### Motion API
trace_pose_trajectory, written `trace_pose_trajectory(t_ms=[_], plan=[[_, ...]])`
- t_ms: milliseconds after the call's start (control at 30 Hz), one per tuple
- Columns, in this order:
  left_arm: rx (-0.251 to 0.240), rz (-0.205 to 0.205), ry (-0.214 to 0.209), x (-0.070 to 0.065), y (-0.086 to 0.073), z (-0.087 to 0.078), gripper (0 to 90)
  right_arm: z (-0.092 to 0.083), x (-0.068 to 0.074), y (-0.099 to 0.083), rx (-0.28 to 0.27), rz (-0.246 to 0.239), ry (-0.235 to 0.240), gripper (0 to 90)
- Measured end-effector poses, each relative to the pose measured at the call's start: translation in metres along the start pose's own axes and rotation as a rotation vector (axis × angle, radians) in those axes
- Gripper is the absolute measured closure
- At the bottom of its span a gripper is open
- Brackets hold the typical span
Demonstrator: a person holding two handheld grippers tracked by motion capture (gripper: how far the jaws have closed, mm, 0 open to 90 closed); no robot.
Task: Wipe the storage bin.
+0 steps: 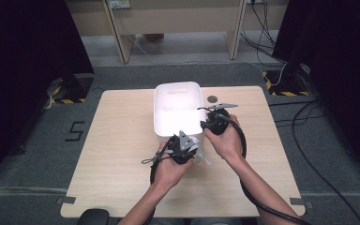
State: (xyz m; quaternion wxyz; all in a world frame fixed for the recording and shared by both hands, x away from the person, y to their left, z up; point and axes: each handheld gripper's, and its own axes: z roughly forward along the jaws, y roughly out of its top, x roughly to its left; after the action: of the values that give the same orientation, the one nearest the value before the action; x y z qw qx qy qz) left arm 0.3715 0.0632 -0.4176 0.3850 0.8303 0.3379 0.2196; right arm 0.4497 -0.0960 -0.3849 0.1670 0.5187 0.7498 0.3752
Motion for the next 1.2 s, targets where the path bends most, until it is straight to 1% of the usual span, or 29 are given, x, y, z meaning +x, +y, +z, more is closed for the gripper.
trace_pose_trajectory(t_ms=[100,200,333,367,400,467,533,567,633,700,800,967,1133,1200], plan=[[-0.01,0.004,-0.007,-0.001,0.003,-0.002,74.5,0.0,0.0,0.0,-0.002,-0.006,-0.001,73.5],[-0.021,0.012,-0.003,0.0,0.006,-0.002,74.6,0.0,0.0,0.0,0.0,-0.006,-0.002,73.4],[-0.017,0.013,-0.005,0.001,0.008,0.001,74.6,0.0,0.0,0.0,0.0,-0.007,-0.002,73.5],[-0.012,0.007,-0.007,0.002,0.007,0.005,74.6,0.0,0.001,0.0,0.001,-0.01,-0.004,73.5],[-0.001,0.011,-0.008,0.003,0.007,0.007,74.6,0.0,0.001,0.0,0.0,-0.01,-0.004,73.6],[0.0,0.004,-0.008,0.004,0.004,0.012,74.7,0.0,0.001,0.0,-0.002,-0.012,-0.005,73.3],[-0.011,0.007,0.0,0.004,0.002,0.016,74.9,0.0,0.001,-0.001,-0.002,-0.012,-0.005,73.1],[-0.011,0.018,0.006,0.003,0.002,0.017,75.0,0.0,0.001,-0.001,-0.003,-0.013,-0.007,72.9],[-0.005,0.025,0.008,0.002,0.001,0.018,75.0,0.0,0.001,0.0,-0.003,-0.017,-0.007,72.9],[0.004,0.023,-0.001,0.003,0.0,0.019,75.0,0.0,0.002,-0.001,-0.002,-0.017,-0.009,72.9],[0.007,0.028,0.005,0.002,-0.002,0.021,75.0,0.0,0.002,-0.001,-0.002,-0.018,-0.009,73.0],[0.018,0.019,0.004,0.002,-0.007,0.027,75.1,0.0,0.002,-0.001,-0.002,-0.018,-0.009,73.0],[0.019,0.023,0.004,0.003,-0.008,0.028,75.2,0.0,0.002,0.0,-0.003,-0.022,-0.01,73.1],[0.028,0.03,0.002,0.003,-0.009,0.03,75.2,0.001,0.002,0.0,-0.004,-0.022,-0.01,73.1]])
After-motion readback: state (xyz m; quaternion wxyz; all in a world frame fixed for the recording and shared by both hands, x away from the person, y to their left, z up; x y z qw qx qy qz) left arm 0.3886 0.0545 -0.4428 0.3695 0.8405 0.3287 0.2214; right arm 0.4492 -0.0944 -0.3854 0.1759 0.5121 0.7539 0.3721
